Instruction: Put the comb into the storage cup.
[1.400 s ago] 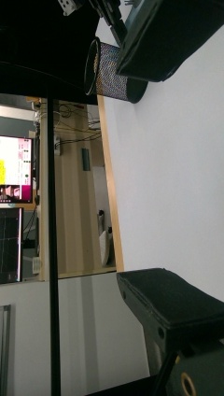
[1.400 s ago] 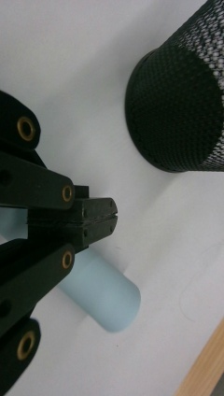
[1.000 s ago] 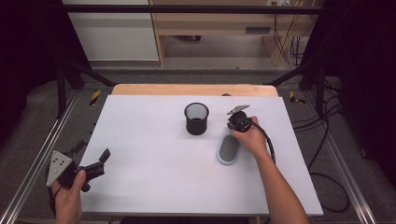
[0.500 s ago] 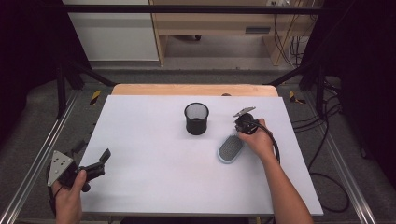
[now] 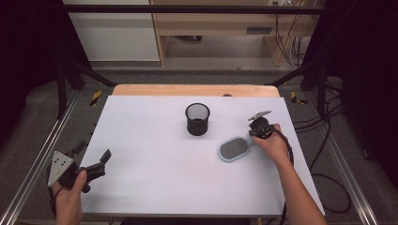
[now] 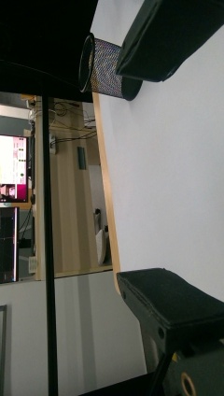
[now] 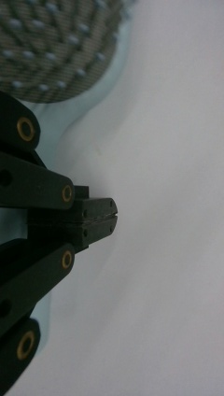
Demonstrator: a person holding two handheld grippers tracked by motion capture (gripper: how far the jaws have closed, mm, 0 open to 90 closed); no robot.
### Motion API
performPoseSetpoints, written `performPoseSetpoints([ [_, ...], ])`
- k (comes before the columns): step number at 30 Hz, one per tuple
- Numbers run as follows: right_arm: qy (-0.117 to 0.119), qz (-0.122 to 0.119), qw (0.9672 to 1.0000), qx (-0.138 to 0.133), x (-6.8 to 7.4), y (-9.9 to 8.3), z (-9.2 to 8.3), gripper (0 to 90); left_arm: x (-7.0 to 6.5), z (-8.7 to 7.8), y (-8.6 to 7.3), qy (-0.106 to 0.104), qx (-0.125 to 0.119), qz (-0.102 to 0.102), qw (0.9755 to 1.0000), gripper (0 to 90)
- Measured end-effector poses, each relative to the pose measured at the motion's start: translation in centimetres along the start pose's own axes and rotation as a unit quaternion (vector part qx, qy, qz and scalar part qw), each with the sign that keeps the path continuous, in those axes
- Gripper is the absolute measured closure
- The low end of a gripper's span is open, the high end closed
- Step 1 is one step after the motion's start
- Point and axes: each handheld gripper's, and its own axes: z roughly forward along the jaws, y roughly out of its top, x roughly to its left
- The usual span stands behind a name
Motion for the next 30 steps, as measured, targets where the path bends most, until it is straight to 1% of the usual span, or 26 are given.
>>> performPoseSetpoints([
  [1, 0.002, 0.003, 1.0000, 0.002, -0.1, -0.3, -0.2, 90.0, 0.0, 0.0, 0.0, 0.000, 0.000, 0.000, 1.0000, 2.9],
  [3, 0.009, 0.010, 0.9999, -0.005, -0.2, -0.9, -0.7, 90.0, 0.0, 0.0, 0.0, 0.001, 0.000, 0.001, 1.0000, 2.9],
  [6, 0.012, 0.006, 0.9999, 0.002, -0.2, -1.6, -1.1, 90.0, 0.0, 0.0, 0.0, 0.001, 0.002, 0.002, 1.0000, 2.9],
  [9, 0.024, 0.016, 0.9996, -0.003, -0.3, -2.5, -1.8, 90.0, 0.0, 0.0, -0.1, 0.002, 0.002, 0.001, 1.0000, 2.9],
  [11, 0.026, 0.015, 0.9996, 0.000, -0.3, -3.0, -2.1, 90.0, 0.0, 0.0, -0.1, 0.003, 0.003, 0.001, 1.0000, 2.9],
  [14, 0.030, 0.022, 0.9993, -0.007, -0.3, -3.7, -2.6, 90.0, 0.0, 0.0, -0.1, 0.003, 0.004, 0.001, 1.0000, 2.9],
  [24, 0.044, 0.033, 0.9983, -0.017, 0.2, -5.7, -4.1, 90.0, 0.0, 0.0, -0.1, 0.001, 0.005, 0.002, 1.0000, 2.9],
  [30, 0.054, 0.030, 0.9980, -0.017, 0.7, -6.4, -4.8, 90.0, 0.0, 0.1, -0.2, 0.001, 0.006, 0.002, 1.0000, 3.0],
])
